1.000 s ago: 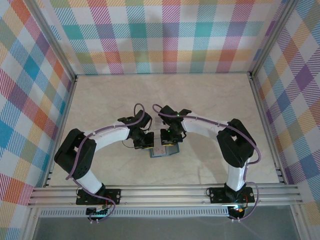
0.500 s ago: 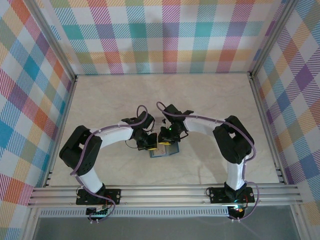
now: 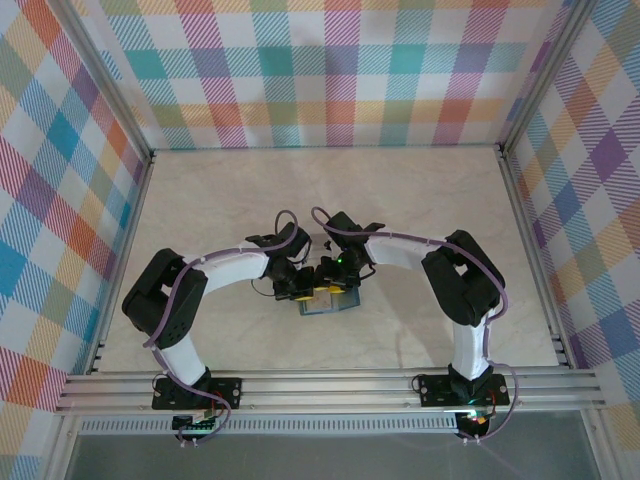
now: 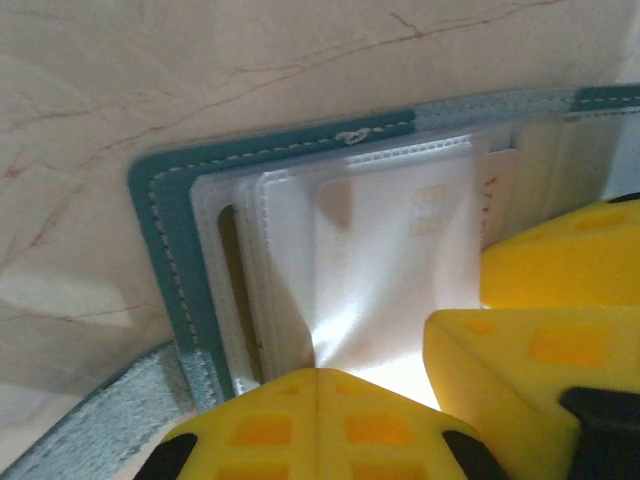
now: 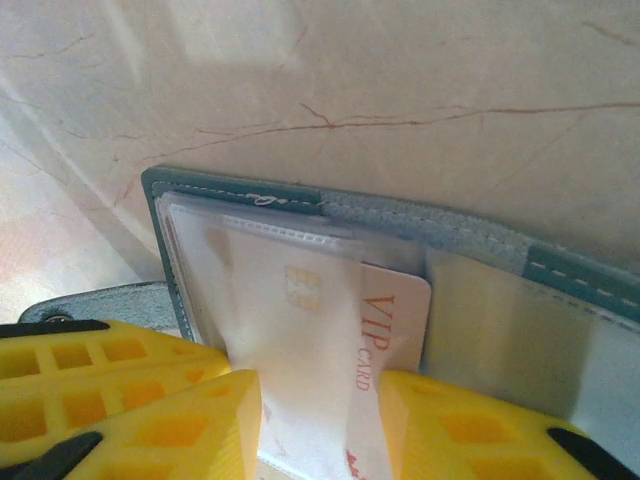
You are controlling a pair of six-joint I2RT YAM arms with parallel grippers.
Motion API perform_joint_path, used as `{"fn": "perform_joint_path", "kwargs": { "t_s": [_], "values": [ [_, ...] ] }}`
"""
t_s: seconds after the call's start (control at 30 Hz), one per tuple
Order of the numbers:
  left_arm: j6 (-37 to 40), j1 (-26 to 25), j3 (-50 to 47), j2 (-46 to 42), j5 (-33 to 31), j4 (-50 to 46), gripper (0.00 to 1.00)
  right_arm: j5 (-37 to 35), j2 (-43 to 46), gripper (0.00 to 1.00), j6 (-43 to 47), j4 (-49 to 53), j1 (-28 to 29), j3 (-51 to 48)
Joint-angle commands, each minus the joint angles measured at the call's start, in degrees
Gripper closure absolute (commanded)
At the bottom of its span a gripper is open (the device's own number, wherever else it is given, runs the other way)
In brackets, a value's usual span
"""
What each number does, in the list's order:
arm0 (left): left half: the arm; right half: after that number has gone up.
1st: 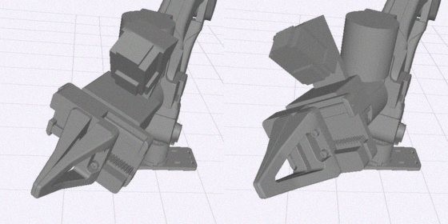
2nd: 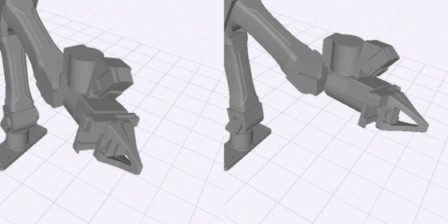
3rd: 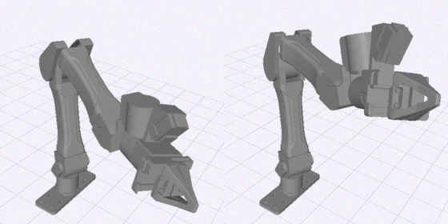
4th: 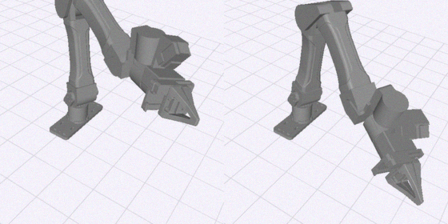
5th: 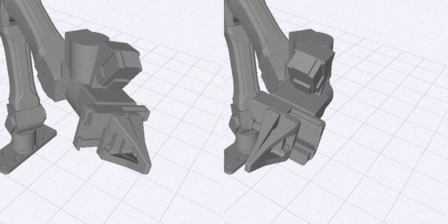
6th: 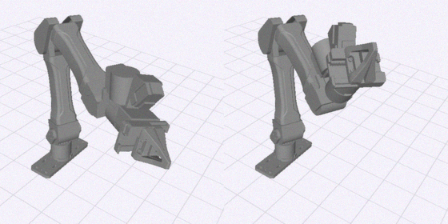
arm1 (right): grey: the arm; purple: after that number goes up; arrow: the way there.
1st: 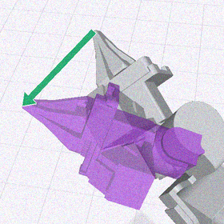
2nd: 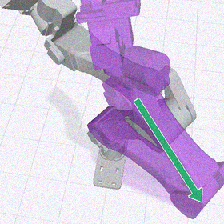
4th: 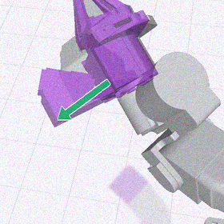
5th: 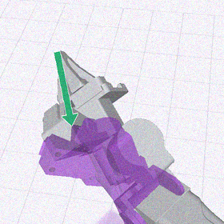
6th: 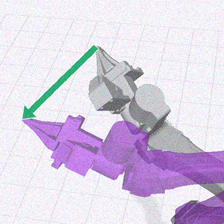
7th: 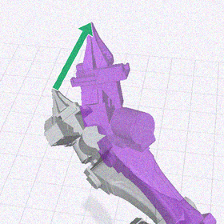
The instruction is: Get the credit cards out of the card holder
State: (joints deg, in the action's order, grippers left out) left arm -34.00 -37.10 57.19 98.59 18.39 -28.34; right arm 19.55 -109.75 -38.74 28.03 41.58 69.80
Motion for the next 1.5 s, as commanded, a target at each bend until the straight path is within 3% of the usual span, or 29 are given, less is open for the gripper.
{"fn": "perform_joint_path", "kwargs": {
  "t_s": [0.0, 0.27, 0.7, 1.2, 1.47],
  "values": [
    [1.8, -0.4, 0.6, 0.9, -4.0, -3.9, 0.96, -2.8, 0.5, 0.59, 0.0, 2.7, -0.2, -0.9],
    [3.7, -0.4, 2.3, 0.6, -7.7, -7.6, 0.96, -1.3, 3.3, 0.57, -0.5, 2.1, -0.2, -1.4],
    [2.3, -0.5, 5.7, -1.8, -3.8, -6.9, 0.96, -0.5, 6.5, 0.59, -1.7, 0.7, -0.6, -4.4],
    [2.7, -1.7, 8.2, 4.2, -1.3, -6.6, 0.96, 1.2, 3.5, 0.66, -1.7, -2.2, -1.6, -6.3],
    [4.2, -1.9, 8.3, 6.4, -3.5, -9.0, 0.95, 3.4, 3.1, 0.67, -2.5, -5.6, -2.1, -8.0]
  ]
}}
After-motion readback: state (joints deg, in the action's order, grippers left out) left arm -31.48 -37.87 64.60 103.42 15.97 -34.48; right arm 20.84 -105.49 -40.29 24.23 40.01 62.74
